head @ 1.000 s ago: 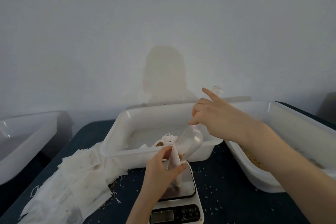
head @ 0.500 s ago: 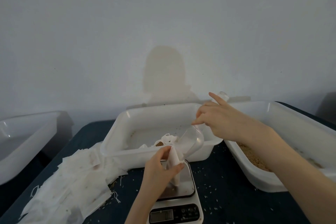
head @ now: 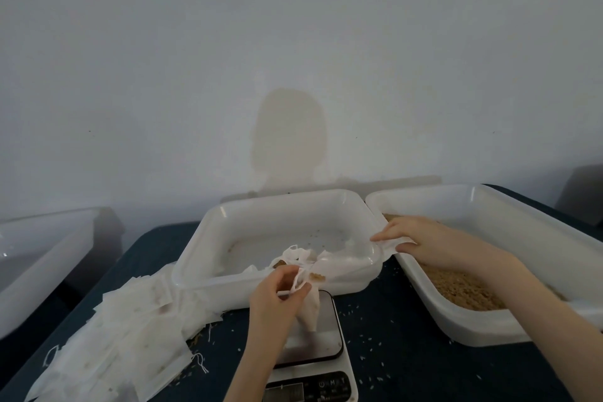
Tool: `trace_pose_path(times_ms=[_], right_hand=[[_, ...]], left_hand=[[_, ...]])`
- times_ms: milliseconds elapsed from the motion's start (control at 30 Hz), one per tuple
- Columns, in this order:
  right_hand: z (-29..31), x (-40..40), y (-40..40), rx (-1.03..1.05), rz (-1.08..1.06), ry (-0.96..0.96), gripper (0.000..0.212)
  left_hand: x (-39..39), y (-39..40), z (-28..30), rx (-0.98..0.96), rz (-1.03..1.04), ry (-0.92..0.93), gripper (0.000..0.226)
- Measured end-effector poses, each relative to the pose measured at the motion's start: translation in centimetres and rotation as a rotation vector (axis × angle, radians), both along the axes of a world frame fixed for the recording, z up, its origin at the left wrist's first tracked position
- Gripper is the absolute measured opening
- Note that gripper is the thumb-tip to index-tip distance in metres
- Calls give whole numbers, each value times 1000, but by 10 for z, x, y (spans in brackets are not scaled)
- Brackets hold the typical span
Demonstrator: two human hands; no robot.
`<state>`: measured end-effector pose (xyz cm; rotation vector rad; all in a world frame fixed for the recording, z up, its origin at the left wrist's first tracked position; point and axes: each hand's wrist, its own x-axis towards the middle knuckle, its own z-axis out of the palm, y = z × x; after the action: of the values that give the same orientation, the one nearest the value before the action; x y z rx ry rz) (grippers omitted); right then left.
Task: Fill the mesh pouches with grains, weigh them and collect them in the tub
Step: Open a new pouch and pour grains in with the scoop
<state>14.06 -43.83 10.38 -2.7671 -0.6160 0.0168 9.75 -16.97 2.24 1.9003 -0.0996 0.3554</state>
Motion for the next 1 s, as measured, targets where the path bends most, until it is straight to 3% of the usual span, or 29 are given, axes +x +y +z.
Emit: trace_pose_path(times_ms=[233,333,467,633,700,833,933,1000], right_hand=[[1,-9,-39,277,-155,-87,45],[-7,-2,-62,133,-344,-172,44],[-31,6,-83,86,-529,-119,44],[-60,13,-97,-56,-581,26,23],[-69,16,-99,-127,-576,70,24],[-78,21,-92,-288,-566,107,20],[-71,17,-81,-356,-584,146,33],[-61,8,-68,-373,-615,73,31]], left_hand=[[2,-1,-8,-3,30,-67,32],[4,4,-14,229,14,-64,39],[6,20,-31,593,2,-127,28],[6,40,-37,769,73,-103,28],[7,45,-36,805,47,-126,29],[2,55,-39,712,-77,-106,31],[-5,66,-46,455,-159,-22,33],[-9,70,-51,233,-200,19,28]])
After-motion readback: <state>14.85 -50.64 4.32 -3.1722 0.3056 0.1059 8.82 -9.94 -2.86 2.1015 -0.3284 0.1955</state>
